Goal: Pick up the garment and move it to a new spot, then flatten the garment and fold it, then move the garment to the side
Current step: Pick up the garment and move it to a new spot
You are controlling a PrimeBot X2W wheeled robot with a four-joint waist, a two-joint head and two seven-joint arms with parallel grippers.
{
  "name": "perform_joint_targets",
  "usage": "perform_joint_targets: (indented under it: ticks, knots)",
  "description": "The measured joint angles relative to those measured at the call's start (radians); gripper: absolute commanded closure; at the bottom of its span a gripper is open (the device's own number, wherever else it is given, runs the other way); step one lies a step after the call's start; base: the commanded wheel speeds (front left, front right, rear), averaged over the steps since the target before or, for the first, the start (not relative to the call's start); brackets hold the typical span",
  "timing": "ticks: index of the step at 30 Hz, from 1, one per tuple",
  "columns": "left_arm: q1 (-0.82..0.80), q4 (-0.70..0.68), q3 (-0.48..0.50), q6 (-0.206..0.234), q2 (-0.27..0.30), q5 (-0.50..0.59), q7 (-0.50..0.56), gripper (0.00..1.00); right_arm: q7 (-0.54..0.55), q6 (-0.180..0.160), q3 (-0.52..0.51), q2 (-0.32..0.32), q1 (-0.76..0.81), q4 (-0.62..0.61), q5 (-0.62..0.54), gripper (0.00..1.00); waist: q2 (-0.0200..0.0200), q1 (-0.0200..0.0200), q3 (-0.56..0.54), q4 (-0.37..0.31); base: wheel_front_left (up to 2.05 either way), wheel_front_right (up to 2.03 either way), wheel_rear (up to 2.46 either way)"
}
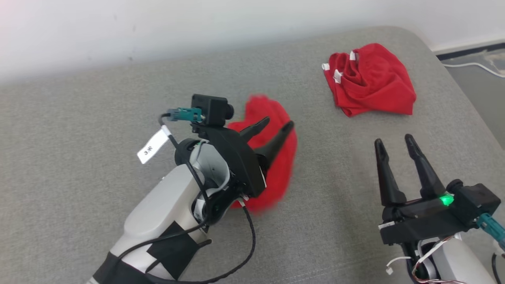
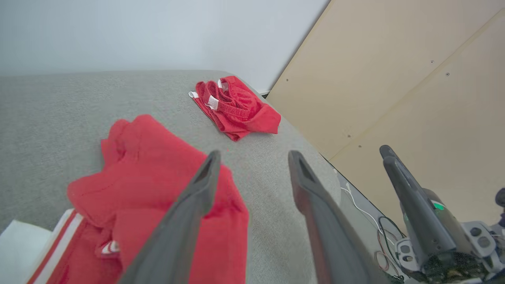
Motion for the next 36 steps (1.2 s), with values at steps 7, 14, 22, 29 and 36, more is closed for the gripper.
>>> perform_joint_targets:
  ticks: [7,14,22,29,36]
  knots:
    - [-0.009,0.038,-0.015,-0.016,0.016,0.017,-0.076,0.00,0.000,-0.002,-0.044,-0.008,0.020,0.004,-0.002,0.00,0.0000,0.0001,0.014,-0.003,0.00,0.00,0.00]
    - [-0.006,0.040,-0.025,-0.024,0.077,0.063,-0.142,0.00,0.000,-0.001,-0.049,-0.010,0.031,0.005,-0.003,0.00,0.0000,0.0000,-0.007,0.039,0.00,0.00,0.00]
    - [0.110,-0.018,-0.045,-0.025,0.183,0.112,-0.228,0.00,0.000,0.005,-0.053,-0.011,0.061,0.000,-0.007,0.00,0.0000,0.0000,-0.029,0.083,0.00,0.00,0.00]
    - [0.251,-0.096,-0.036,-0.022,0.245,0.146,-0.356,0.00,0.000,0.008,-0.050,-0.003,0.076,-0.001,-0.007,0.00,0.0001,0.0000,-0.040,0.097,0.00,0.00,0.00]
    - [0.372,-0.156,-0.008,0.040,0.297,0.193,-0.436,0.00,0.000,0.009,-0.054,-0.002,0.102,0.002,-0.007,0.00,0.0001,0.0000,-0.056,0.113,0.00,0.00,0.00]
